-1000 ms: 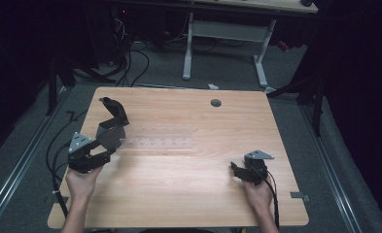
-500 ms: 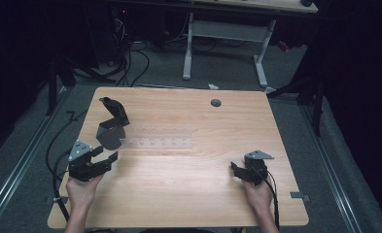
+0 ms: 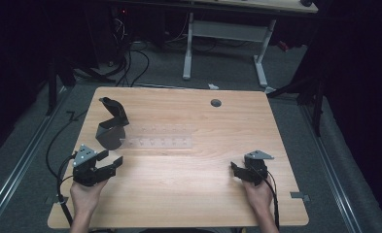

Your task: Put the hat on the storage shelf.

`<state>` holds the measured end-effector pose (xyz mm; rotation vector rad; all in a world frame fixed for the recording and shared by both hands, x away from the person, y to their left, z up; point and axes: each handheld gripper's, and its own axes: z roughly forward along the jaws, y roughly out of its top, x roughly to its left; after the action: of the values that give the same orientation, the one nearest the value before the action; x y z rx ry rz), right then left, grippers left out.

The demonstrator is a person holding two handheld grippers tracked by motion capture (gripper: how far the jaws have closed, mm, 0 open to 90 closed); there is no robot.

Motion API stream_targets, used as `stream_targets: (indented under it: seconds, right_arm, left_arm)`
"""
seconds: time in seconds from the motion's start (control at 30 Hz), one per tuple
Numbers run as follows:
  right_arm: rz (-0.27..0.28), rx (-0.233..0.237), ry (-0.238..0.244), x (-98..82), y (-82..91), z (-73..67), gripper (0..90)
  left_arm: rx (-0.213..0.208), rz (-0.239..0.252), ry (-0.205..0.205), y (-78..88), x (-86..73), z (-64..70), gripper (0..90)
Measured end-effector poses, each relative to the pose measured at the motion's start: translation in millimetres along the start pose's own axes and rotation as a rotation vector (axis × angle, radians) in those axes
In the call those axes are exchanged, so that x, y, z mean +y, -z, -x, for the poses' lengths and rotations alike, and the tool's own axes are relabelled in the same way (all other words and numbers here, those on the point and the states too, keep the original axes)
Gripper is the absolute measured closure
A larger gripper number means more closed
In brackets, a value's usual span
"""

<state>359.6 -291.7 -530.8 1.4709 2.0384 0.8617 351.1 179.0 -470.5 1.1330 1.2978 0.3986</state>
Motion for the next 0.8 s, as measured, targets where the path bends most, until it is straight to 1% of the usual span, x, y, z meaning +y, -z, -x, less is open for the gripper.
stream_targets:
  seconds: [0.23, 0.27, 0.37, 0.7, 0.73, 0.8]
  right_arm:
    - [0.000, 0.000, 0.000, 0.0, 0.0, 0.0, 37.0]
    - [0.000, 0.000, 0.000, 0.0, 0.0, 0.0, 36.9]
    - [0.000, 0.000, 0.000, 0.0, 0.0, 0.0, 37.0]
    - [0.000, 0.000, 0.000, 0.0, 0.0, 0.0, 37.0]
    - [0.000, 0.000, 0.000, 0.0, 0.0, 0.0, 37.0]
    - [0.000, 0.000, 0.000, -0.1, 0.1, 0.0, 37.0]
  left_arm:
    - [-0.023, -0.022, -0.006, -1.4, -7.3, 7.9, 36.3]
    - [-0.028, -0.036, -0.011, -3.1, -10.4, 9.1, 36.3]
    - [-0.034, -0.053, -0.022, -5.1, -14.4, 11.3, 36.3]
    - [-0.067, -0.084, -0.025, -10.2, -22.9, 21.4, 36.3]
    - [-0.072, -0.088, -0.021, -11.3, -24.4, 22.8, 36.3]
    - [-0.082, -0.091, -0.025, -13.2, -27.8, 25.7, 36.5]
